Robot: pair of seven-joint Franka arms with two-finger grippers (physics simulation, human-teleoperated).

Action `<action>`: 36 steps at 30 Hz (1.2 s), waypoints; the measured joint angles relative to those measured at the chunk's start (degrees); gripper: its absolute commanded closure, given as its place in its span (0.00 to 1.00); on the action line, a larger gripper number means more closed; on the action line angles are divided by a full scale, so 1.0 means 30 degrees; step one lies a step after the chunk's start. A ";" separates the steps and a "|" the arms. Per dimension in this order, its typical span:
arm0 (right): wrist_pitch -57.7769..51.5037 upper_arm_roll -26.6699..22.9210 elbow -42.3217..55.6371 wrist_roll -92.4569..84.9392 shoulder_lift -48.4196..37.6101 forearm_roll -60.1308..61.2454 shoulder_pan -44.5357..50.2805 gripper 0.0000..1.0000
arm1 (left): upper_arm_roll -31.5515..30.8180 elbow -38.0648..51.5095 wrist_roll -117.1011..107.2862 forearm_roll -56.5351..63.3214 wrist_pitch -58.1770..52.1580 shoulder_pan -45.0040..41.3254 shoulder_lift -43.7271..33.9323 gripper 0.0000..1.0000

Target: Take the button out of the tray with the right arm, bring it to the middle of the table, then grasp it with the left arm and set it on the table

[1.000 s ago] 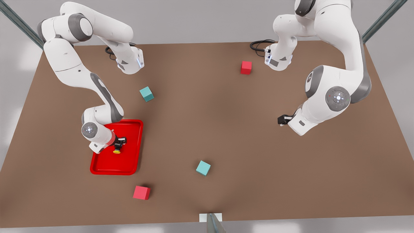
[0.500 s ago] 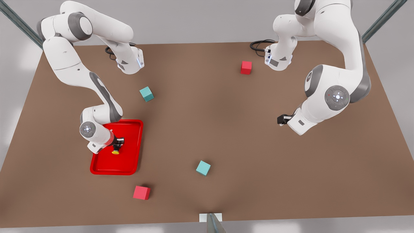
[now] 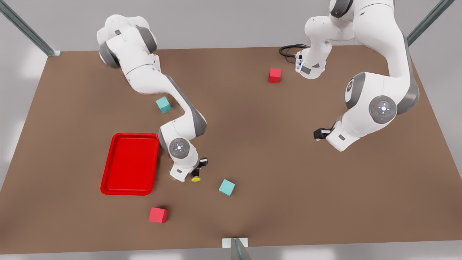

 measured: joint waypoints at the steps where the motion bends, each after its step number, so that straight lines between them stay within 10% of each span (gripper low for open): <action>1: -0.0457 -0.0636 0.0762 0.0482 0.0572 0.0900 0.1283 0.52 | 0.0011 0.0004 0.0007 0.0010 0.0001 0.0029 0.0011 0.00; 11: 0.0184 -0.0366 0.7088 0.5668 0.6533 0.4787 0.4708 0.49 | 0.0022 -0.0043 0.0065 0.0251 0.0052 0.0074 0.0053 0.00; 12: 0.0620 -0.0271 0.7176 0.6068 0.6738 0.4854 0.4720 0.00 | 0.0022 -0.0061 0.0068 0.0286 0.0057 0.0073 0.0053 0.00; 20: 0.0476 0.0188 0.6545 0.8406 0.3773 0.5286 0.3419 0.00 | 0.0001 0.0027 0.0076 0.0369 0.0070 -0.0002 0.0094 0.00; 36: -0.4637 0.1203 -0.1108 0.1776 -0.5387 -0.2627 -1.3989 0.00 | -0.0624 0.2908 0.0113 0.0826 0.1064 -0.6848 0.4019 0.00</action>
